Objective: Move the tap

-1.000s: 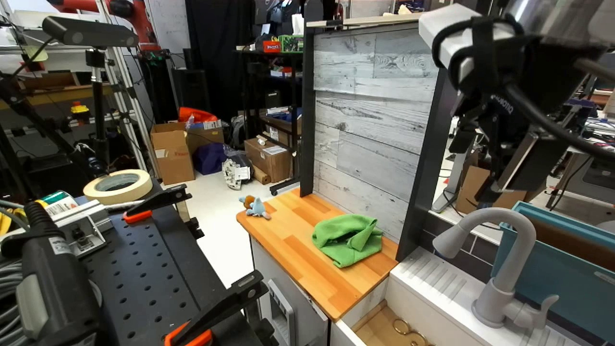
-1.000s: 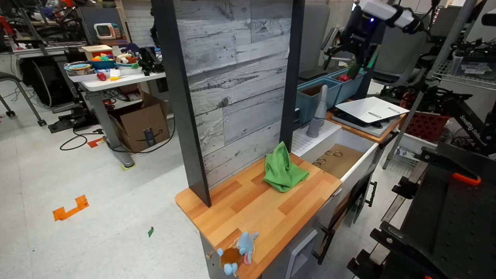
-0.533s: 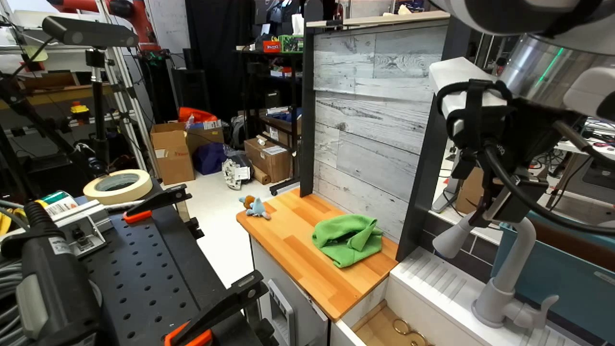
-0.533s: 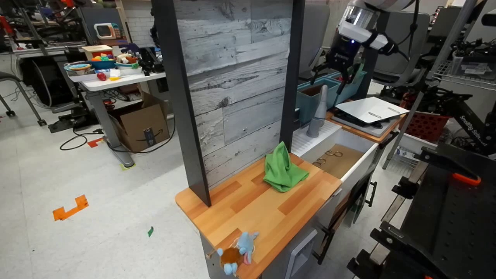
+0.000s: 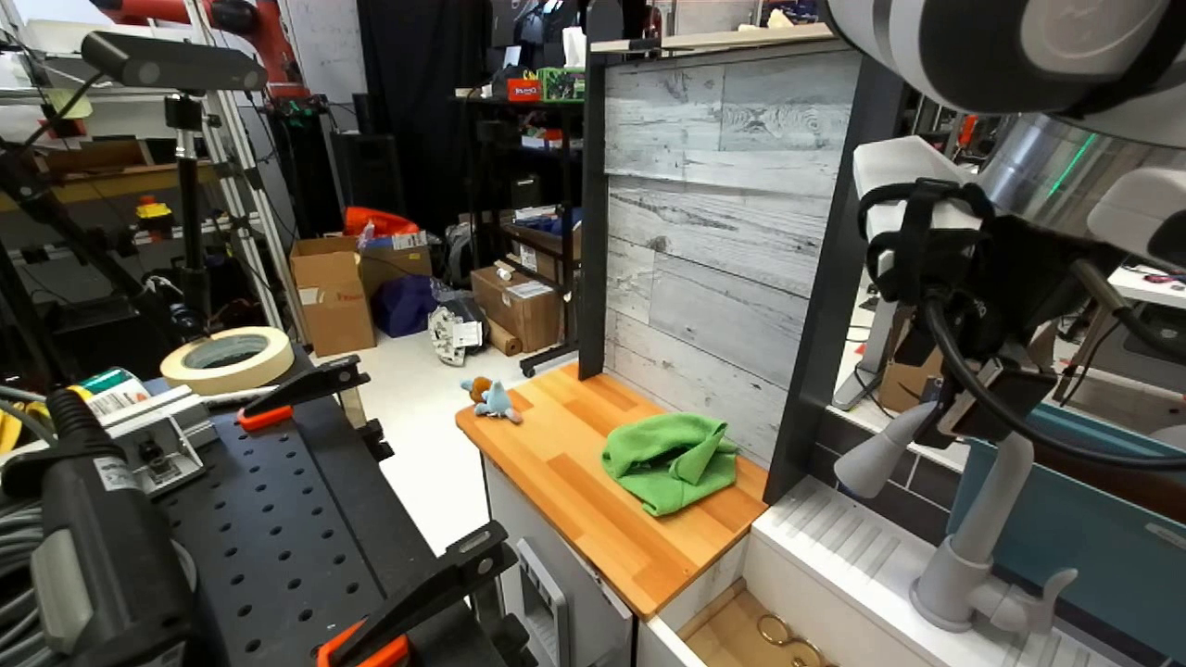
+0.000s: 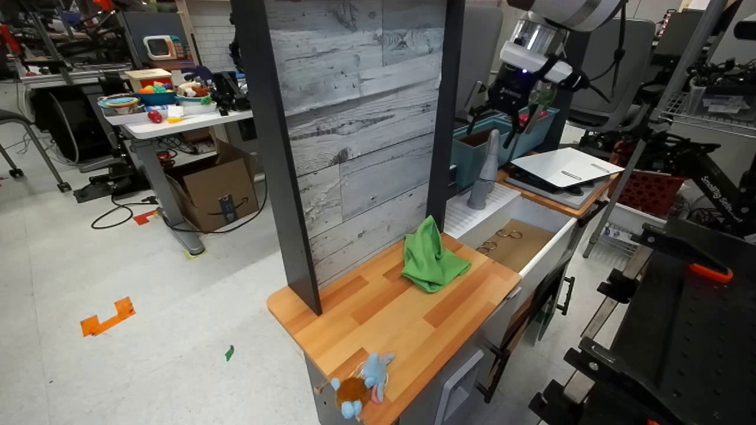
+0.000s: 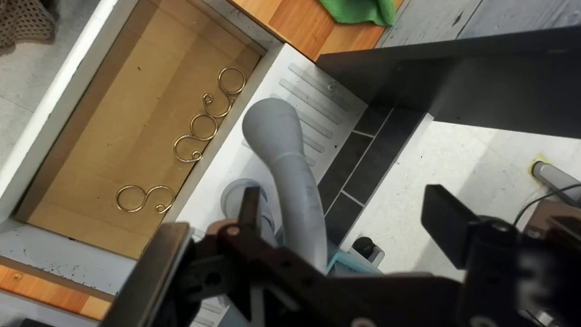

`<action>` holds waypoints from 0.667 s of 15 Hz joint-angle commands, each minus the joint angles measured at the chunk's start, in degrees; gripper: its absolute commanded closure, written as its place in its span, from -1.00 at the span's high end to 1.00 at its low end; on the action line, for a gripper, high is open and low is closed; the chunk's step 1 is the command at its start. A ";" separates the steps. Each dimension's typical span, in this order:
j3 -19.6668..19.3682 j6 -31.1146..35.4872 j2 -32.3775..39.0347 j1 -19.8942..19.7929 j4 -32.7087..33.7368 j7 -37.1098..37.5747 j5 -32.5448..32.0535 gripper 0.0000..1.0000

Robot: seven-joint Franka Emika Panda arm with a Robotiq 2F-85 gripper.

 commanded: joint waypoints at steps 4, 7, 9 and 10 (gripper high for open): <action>-0.43 -2.77 2.85 -0.40 5.01 5.24 -1.19 -0.29; -1.92 -4.72 2.38 0.14 4.42 6.84 -2.80 -0.72; -2.87 -6.51 2.07 0.45 4.20 7.67 -4.21 -0.97; -3.29 -7.53 1.80 0.63 4.09 7.46 -5.32 -0.88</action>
